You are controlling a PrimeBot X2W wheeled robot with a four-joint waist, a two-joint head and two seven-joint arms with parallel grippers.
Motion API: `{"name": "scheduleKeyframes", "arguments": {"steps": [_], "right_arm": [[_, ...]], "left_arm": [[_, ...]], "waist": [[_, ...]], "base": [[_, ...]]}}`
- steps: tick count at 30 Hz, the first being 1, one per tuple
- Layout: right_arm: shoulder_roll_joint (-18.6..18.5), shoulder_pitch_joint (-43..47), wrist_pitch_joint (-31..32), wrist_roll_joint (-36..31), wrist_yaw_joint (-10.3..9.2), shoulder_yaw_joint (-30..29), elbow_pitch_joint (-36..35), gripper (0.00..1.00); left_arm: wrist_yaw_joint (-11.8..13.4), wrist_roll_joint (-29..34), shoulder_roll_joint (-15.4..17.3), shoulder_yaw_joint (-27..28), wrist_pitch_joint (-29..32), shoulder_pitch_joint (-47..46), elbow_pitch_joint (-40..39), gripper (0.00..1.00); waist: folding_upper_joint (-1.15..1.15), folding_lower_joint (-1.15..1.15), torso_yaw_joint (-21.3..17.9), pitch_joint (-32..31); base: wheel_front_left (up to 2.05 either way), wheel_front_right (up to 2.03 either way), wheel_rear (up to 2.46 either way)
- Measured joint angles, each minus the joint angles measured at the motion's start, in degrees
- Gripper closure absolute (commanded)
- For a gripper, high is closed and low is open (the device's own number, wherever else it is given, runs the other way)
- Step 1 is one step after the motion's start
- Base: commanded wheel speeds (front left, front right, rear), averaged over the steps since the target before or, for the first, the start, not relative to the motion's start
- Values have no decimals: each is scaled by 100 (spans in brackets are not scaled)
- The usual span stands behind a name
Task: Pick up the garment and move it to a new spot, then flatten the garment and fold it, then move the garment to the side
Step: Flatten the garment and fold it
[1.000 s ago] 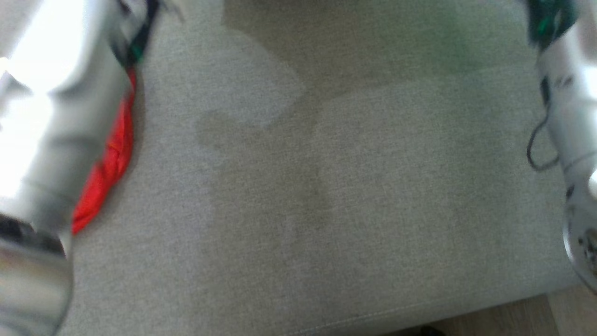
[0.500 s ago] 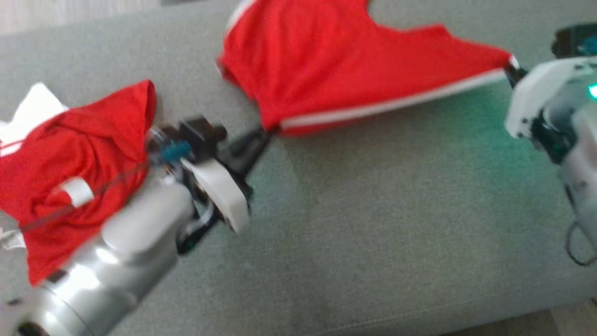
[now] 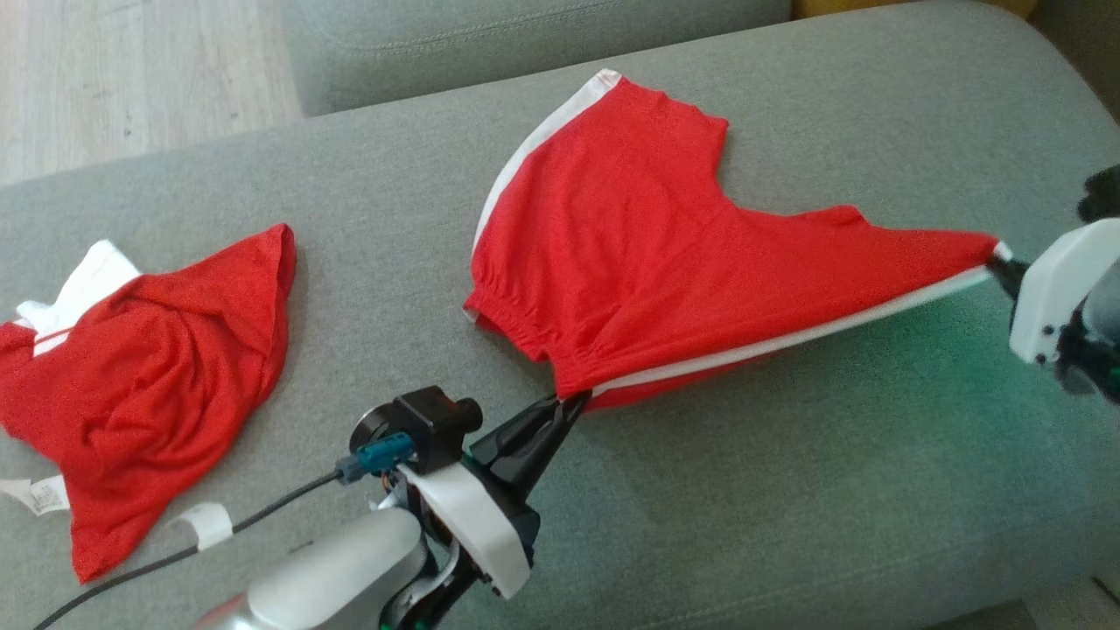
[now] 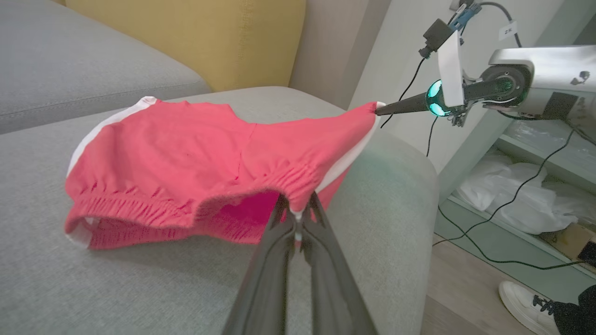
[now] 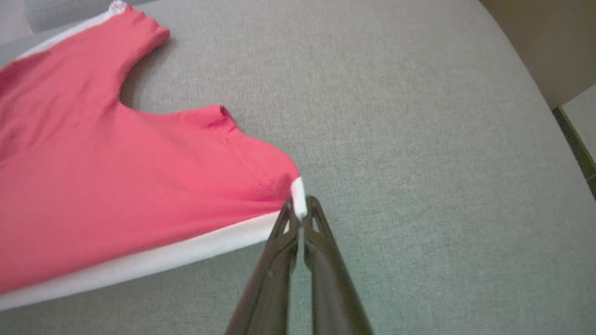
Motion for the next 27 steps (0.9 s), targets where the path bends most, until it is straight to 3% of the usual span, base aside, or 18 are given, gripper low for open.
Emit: {"name": "scheduleKeyframes", "arguments": {"steps": [5,10,20,27], "right_arm": [[-83,-39,-368,13,0,-287,-428,100],[23,-415,-798,-229,0,-620,-554,100],[567,-1580,-1424,-1076,0,-1065,212,100],[776,-2526,-1606,-1678,0,-1056,821,100]], "left_arm": [[288,29,16,90,-65,-49,-125,100],[400,89,-43,265,-112,-456,-83,100],[330,125,-417,489,-122,-1150,389,100],[126,167,-701,568,-164,-1711,715,100]], "waist": [[0,2,82,125],[0,2,276,379],[0,3,880,1042],[0,4,1245,1611]], "base": [[0,0,0],[0,0,0],[0,0,0],[0,0,0]]}}
